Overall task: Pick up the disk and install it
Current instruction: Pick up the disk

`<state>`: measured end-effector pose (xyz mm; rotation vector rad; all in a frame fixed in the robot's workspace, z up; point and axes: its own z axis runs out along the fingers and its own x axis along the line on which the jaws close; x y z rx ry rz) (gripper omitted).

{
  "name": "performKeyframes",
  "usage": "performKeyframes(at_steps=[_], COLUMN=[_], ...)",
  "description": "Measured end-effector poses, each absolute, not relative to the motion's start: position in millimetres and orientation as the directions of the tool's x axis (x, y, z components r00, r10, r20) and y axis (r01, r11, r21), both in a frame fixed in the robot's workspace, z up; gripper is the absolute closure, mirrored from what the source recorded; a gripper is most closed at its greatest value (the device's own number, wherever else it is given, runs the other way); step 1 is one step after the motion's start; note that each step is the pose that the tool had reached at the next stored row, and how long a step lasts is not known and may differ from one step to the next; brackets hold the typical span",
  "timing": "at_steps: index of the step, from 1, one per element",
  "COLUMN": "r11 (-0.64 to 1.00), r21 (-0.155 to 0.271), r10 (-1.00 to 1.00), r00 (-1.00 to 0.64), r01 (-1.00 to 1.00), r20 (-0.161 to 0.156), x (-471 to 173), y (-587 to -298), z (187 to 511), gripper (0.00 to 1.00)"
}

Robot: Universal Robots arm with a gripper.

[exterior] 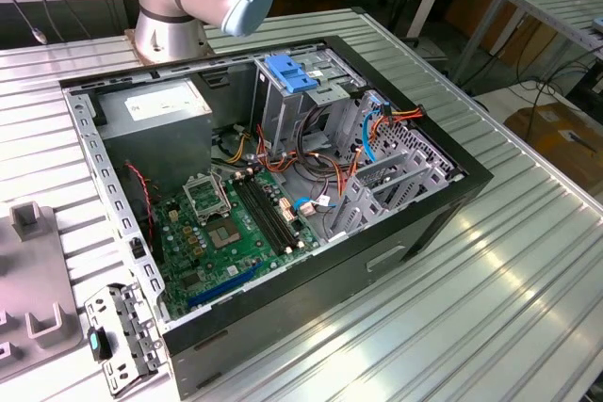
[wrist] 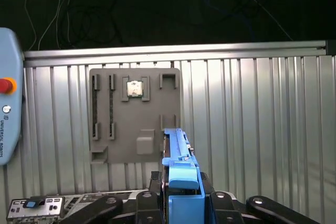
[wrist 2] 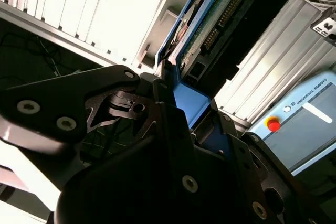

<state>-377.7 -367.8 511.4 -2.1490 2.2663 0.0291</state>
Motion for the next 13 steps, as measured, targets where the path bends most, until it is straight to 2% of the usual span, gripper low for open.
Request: performKeyframes(at_steps=[13], r11=[0.053], r21=[0.002], r10=[-0.998], r00=[-0.053], r01=[-0.999], r20=[-0.026], x=[-346.0], y=[-368.8], z=[511.4], gripper=[0.63])
